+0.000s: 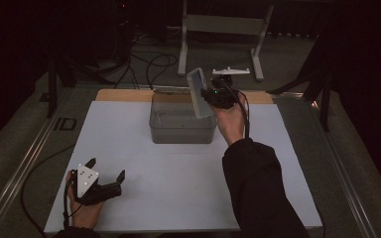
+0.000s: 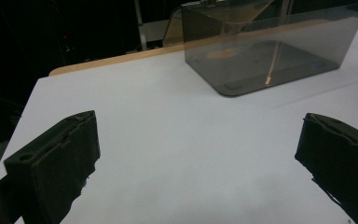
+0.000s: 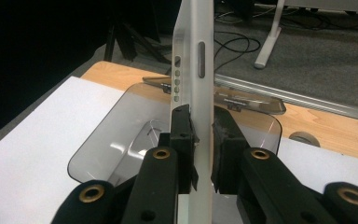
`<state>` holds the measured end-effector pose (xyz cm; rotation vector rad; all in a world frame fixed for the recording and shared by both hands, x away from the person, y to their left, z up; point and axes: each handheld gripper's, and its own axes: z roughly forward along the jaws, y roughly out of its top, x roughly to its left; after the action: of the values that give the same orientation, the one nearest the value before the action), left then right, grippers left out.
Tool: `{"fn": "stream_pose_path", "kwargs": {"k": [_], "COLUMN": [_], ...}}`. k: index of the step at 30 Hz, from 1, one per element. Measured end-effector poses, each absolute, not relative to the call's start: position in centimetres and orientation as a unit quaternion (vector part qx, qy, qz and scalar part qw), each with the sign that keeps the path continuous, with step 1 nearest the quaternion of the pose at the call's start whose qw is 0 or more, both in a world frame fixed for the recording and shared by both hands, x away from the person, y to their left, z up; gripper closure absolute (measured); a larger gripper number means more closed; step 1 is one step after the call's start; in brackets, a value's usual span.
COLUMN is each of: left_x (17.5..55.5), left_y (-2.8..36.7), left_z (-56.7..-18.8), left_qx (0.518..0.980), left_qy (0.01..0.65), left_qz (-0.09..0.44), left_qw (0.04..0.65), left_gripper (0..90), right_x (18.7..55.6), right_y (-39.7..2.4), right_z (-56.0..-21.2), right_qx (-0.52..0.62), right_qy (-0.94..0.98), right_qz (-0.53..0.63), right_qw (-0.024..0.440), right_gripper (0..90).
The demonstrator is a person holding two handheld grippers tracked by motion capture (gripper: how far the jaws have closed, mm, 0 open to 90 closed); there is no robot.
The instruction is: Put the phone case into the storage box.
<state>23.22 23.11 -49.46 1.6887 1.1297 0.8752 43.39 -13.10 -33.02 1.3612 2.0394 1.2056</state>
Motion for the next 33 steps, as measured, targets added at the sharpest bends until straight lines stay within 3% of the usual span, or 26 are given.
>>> {"fn": "stream_pose_path", "kwargs": {"k": [33], "left_x": [23.2], "left_y": [23.1], "left_z": [-49.5], "left_qx": [0.683], "left_qy": [0.456], "left_qz": [0.354], "left_qw": [0.447], "left_gripper": [0.3], "right_x": [45.7], "right_y": [-13.7], "right_z": [-33.7], "right_qx": [0.52], "right_qy": [0.722], "right_qz": [0.402], "right_qw": [0.216], "right_gripper": [81.1]}}
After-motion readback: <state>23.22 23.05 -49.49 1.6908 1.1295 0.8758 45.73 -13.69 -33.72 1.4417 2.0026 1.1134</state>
